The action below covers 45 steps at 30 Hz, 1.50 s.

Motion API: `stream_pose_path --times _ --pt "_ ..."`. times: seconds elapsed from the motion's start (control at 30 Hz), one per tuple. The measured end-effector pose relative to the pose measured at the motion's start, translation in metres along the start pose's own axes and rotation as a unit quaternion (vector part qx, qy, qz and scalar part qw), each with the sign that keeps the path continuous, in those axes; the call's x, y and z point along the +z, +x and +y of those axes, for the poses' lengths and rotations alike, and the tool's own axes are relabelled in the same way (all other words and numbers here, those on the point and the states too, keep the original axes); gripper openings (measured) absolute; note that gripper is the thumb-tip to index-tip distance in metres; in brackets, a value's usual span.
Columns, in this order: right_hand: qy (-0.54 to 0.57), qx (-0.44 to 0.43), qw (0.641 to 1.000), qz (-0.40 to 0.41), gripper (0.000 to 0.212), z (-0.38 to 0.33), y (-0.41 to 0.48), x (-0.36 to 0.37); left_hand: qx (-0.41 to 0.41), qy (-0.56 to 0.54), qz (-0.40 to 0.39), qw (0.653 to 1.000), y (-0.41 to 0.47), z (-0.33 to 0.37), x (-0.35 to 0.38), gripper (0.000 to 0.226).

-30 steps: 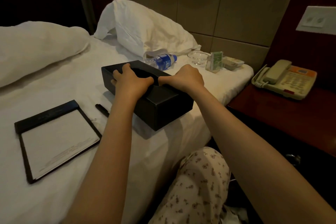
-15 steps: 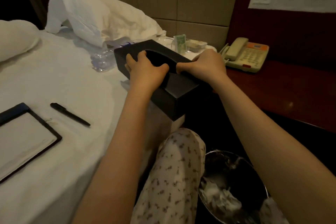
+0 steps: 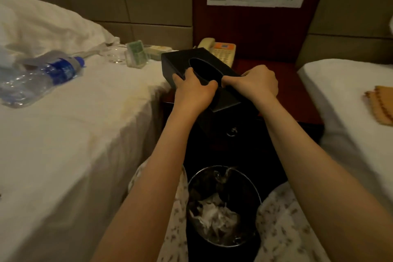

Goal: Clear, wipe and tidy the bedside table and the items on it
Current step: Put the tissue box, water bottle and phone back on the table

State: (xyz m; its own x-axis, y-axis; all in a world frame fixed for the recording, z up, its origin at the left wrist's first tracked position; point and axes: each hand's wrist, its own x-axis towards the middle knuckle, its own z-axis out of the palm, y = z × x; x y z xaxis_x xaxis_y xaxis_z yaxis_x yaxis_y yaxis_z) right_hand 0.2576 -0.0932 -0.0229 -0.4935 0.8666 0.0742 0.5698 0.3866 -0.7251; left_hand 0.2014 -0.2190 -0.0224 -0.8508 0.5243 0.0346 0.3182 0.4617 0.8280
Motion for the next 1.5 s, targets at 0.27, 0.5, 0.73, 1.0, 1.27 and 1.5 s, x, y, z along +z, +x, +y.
stream_pose_path --times 0.27,0.5,0.73,1.0,1.27,1.5 --pt "0.013 0.072 0.993 0.088 0.051 0.045 0.016 -0.039 0.056 0.009 -0.095 0.994 0.013 0.032 0.057 0.068" --pt "0.053 0.138 0.981 0.127 0.037 0.075 0.029 -0.040 0.090 0.009 -0.168 0.982 0.031 0.034 0.093 0.072" --pt "0.058 0.161 0.972 0.163 0.040 0.080 0.058 -0.039 0.121 0.010 -0.244 0.962 0.062 0.035 0.108 0.085" --pt "0.063 0.166 0.971 0.157 0.042 0.071 0.105 -0.020 0.126 0.002 -0.245 0.961 0.106 0.029 0.117 0.090" --pt "0.074 0.142 0.973 0.168 0.039 0.059 0.152 0.005 0.125 -0.003 -0.230 0.965 0.159 0.030 0.122 0.085" --pt "0.077 0.119 0.974 0.178 0.037 0.055 0.189 0.016 0.186 0.114 -0.166 0.962 0.188 0.033 0.135 0.078"
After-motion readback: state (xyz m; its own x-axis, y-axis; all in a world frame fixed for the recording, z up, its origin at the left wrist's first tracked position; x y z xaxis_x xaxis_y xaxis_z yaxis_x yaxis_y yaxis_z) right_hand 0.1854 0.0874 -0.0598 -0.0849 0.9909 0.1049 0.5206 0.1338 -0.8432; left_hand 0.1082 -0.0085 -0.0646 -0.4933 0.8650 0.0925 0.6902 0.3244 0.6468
